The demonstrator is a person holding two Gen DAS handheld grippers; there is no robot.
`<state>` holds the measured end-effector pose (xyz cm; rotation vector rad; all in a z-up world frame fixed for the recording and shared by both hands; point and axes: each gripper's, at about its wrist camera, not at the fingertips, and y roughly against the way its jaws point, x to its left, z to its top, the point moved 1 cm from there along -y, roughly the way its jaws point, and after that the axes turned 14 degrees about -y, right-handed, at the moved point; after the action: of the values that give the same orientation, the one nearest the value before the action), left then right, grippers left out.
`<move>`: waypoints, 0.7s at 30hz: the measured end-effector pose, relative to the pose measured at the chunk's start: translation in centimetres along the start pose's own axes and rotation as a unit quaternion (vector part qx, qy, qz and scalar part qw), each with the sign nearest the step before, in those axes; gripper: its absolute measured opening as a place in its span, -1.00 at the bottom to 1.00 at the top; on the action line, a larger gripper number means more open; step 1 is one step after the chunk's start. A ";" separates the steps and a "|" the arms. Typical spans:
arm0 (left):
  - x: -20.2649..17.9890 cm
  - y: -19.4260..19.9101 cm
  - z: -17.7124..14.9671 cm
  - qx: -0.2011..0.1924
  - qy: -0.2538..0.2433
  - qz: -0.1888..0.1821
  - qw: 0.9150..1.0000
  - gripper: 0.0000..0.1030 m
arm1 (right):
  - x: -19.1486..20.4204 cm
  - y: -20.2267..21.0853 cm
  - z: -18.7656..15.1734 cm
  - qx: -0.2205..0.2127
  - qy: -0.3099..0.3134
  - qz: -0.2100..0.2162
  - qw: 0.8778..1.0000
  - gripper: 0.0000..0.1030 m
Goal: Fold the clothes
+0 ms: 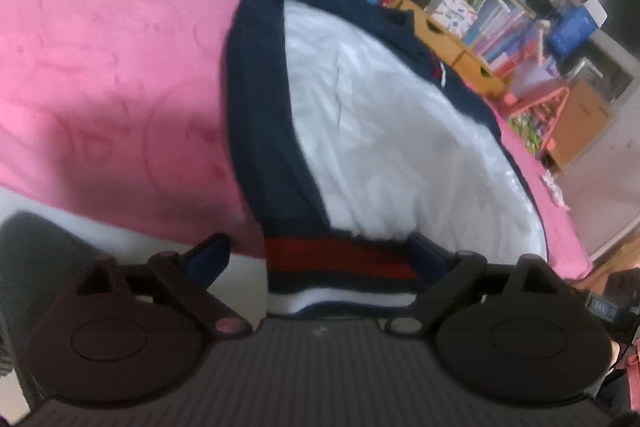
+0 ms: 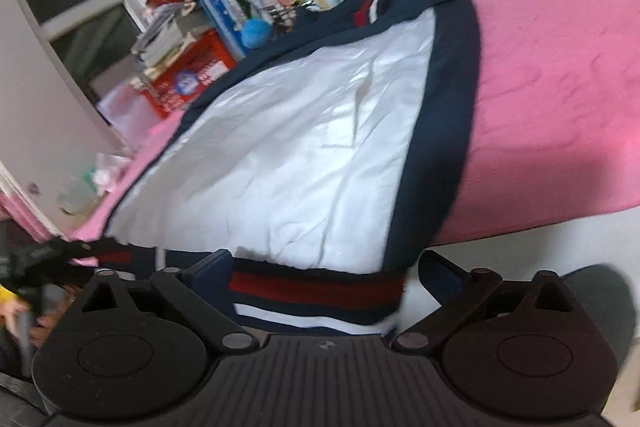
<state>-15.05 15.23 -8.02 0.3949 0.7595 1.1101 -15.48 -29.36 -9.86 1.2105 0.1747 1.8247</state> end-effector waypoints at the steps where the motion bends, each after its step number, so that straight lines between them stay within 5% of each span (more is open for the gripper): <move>1: 0.1 -0.2 -0.1 0.004 0.004 -0.004 1.000 0.79 | -0.1 -0.2 0.0 0.003 -0.004 0.007 1.000 0.78; 3: 0.2 -0.3 -0.3 0.012 0.026 -0.024 0.999 0.37 | -0.1 -0.4 -0.1 0.006 -0.009 0.012 1.000 0.65; 4: 0.3 0.1 -0.2 0.016 0.048 -0.037 0.998 -0.01 | 0.0 -0.3 -0.3 0.006 -0.009 0.010 1.000 0.57; 7: -0.4 1.9 0.5 0.016 0.071 -0.048 0.996 -0.35 | 0.4 1.1 -0.6 0.005 -0.004 0.009 1.000 0.18; 10: -1.8 4.2 1.6 -0.004 0.050 -0.055 0.997 -0.40 | 1.0 3.7 -0.6 -0.008 0.010 0.028 1.000 -0.11; 15: -3.5 4.7 5.3 -0.024 0.011 -0.052 0.998 -0.40 | 3.1 6.8 1.2 -0.056 0.020 0.085 0.995 -0.28; 21: -5.2 0.8 9.7 -0.023 -0.037 0.005 0.999 -0.39 | 6.6 3.0 5.2 -0.061 0.043 0.048 0.996 -0.36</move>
<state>-9.74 11.60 0.99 0.3991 0.6671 1.1153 -13.84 -27.94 -1.16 1.0728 0.0530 1.9435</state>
